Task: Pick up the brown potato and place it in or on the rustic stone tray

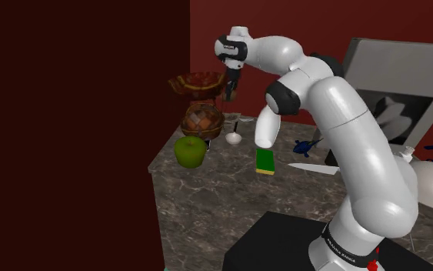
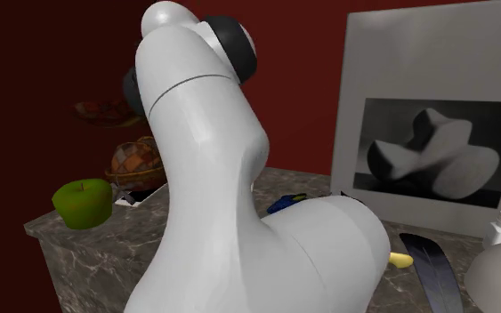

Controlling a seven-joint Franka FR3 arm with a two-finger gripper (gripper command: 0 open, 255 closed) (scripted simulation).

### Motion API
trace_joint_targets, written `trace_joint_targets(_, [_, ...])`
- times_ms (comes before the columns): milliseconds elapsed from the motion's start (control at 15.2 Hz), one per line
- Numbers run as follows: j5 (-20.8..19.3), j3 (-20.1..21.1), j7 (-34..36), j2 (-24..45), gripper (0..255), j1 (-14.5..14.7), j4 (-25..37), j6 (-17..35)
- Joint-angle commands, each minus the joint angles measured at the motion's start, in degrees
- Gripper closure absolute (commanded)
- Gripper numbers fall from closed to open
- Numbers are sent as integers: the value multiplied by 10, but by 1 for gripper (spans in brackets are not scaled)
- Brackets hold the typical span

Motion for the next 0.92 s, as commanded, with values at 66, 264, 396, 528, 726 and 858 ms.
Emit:
trace_joint_targets(66, [34, 71, 69, 96, 255, -72, 206, -62])
trace_joint_targets(264, [-24, 131, 68, 63, 255, -71, 134, -12])
trace_joint_targets(396, [-76, 193, 77, 46, 255, -89, 101, 17])
trace_joint_targets(528, [-103, 226, 82, 36, 255, -100, 76, 40])
trace_joint_targets(726, [-103, 227, 78, 33, 255, -95, 46, 65])
trace_joint_targets(858, [-102, 227, 75, 32, 255, -92, 29, 81])
